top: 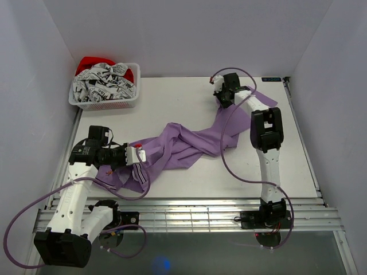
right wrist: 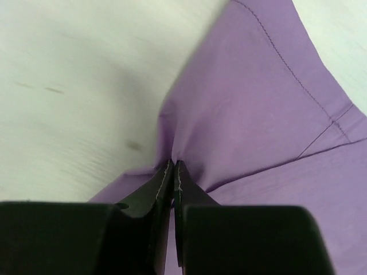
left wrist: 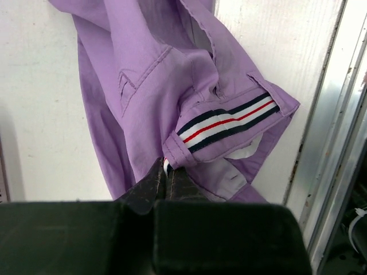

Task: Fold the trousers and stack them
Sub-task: Flatten the trousers out

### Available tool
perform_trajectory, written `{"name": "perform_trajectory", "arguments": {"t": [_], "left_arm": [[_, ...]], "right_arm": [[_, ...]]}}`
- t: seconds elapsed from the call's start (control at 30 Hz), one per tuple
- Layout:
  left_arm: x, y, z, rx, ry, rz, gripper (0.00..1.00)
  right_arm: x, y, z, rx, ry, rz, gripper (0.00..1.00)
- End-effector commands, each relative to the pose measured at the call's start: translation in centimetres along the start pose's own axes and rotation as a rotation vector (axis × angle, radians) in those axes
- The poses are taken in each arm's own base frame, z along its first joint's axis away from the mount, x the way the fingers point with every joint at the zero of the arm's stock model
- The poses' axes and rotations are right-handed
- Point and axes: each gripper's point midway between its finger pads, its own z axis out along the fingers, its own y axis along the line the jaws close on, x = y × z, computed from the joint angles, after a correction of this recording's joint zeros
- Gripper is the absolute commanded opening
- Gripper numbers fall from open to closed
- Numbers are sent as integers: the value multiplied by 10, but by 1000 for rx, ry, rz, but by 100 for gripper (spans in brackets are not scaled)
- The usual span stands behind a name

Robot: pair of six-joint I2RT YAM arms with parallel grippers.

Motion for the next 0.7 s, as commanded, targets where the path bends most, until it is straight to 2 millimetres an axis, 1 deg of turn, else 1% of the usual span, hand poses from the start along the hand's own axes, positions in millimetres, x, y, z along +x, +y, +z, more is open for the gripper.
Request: {"name": "perform_trajectory", "arguments": {"t": [0.0, 0.07, 0.1, 0.13, 0.17, 0.2, 0.23, 0.27, 0.3, 0.33, 0.37, 0.4, 0.43, 0.47, 0.5, 0.53, 0.57, 0.6, 0.63, 0.67], "left_arm": [[-1, 14, 2, -43, -8, 46, 0], [0, 12, 4, -31, -12, 49, 0], [1, 8, 5, -17, -10, 54, 0], [2, 6, 6, -7, -9, 73, 0], [3, 2, 6, 1, -5, 83, 0], [8, -6, 8, 26, 5, 82, 0], [10, -9, 9, 35, 9, 103, 0], [11, -14, 10, 44, 8, 107, 0], [10, -19, 10, 49, -4, 105, 0], [8, -22, 10, 51, -15, 105, 0], [5, -23, 9, 47, -29, 110, 9], [1, -21, 7, 23, -44, 123, 14], [-6, -16, 4, -6, -68, 124, 25], [-11, -12, 0, -39, -81, 72, 45], [-17, -3, -3, -80, -97, 72, 82], [-25, 5, -12, -118, -110, 61, 83], [-30, 12, -16, -145, -120, 34, 83], [-35, 18, -22, -169, -133, -48, 84], [-39, 25, -25, -178, -140, -92, 84], [-52, 39, -39, -224, -164, -112, 84]], "right_arm": [[32, -122, -57, 231, 20, 146, 8], [49, -148, -73, 278, 35, 177, 8], [59, -156, -83, 292, 47, 184, 8], [81, -178, -95, 327, 70, 218, 8], [91, -186, -101, 341, 81, 229, 8], [96, -192, -110, 353, 79, 235, 8], [116, -196, -113, 353, 110, 245, 8], [122, -196, -116, 347, 116, 244, 8], [124, -197, -123, 342, 109, 241, 8], [131, -187, -121, 304, 125, 221, 8], [133, -174, -121, 247, 136, 215, 8], [127, -161, -123, 183, 121, 209, 14], [118, -151, -124, 121, 95, 206, 37], [116, -140, -129, 78, 104, 212, 48], [105, -131, -135, 40, 76, 202, 59], [94, -122, -139, 5, 53, 176, 73], [87, -114, -140, -18, 29, 163, 77], [76, -106, -150, -49, 1, 133, 80], [64, -94, -153, -87, -26, 98, 83], [53, -83, -158, -133, -68, 84, 84]]}}
